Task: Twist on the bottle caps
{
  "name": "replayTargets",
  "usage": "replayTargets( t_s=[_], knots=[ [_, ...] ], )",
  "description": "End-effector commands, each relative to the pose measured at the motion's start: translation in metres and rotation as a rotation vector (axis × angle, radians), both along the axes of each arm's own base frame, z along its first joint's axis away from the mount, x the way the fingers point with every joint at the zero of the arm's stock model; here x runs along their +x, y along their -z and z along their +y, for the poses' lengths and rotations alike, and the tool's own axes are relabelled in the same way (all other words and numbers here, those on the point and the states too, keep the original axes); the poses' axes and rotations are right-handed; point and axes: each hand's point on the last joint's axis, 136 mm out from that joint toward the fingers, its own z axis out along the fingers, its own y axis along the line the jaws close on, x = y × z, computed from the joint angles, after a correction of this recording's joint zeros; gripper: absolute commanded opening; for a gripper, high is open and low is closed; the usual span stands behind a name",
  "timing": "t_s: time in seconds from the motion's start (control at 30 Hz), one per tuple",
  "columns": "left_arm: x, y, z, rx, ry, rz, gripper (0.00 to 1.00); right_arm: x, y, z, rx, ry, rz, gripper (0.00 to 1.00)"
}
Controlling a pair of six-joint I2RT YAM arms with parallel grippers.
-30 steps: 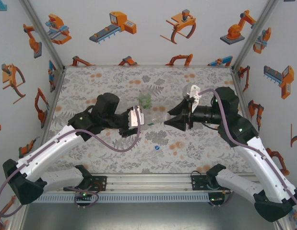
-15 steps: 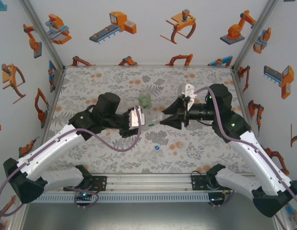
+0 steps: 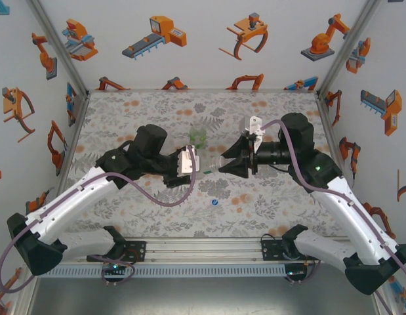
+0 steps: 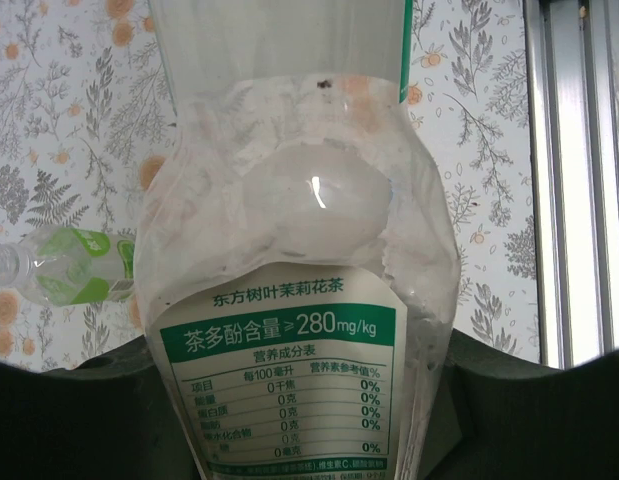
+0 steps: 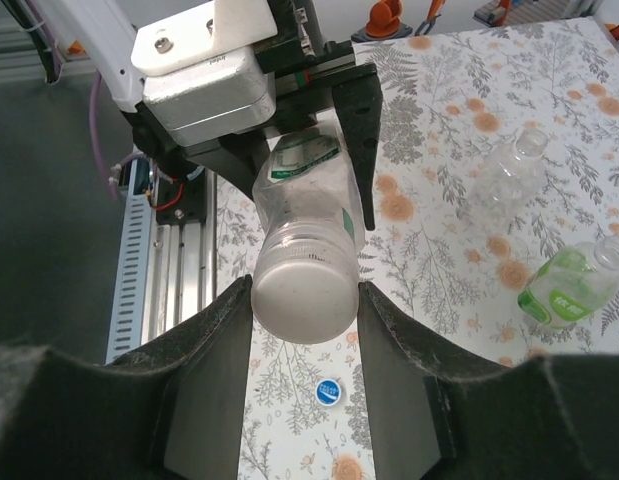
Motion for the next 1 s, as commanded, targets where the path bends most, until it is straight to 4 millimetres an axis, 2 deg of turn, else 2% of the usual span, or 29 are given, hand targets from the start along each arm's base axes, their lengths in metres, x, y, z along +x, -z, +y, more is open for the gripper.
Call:
replayTargets(
  t_s=[0.0, 0.8, 0.97],
  knots=[
    [-0.005, -0.014, -0.003, -0.019, 0.047, -0.027, 0.00, -0.011, -0.010, 0.002, 0.010, -0.050, -0.027, 0.00],
    [-0.020, -0.021, -0.010, -0.039, 0.108, 0.110, 0.00, -0.029, 0.006, 0.012, -0.062, -0.112, -0.095, 0.00],
    [-0.016, -0.023, -0.011, -0.050, 0.090, 0.092, 0.00, -0.022, 0.010, 0.012, -0.079, -0.064, -0.062, 0.00]
  ],
)
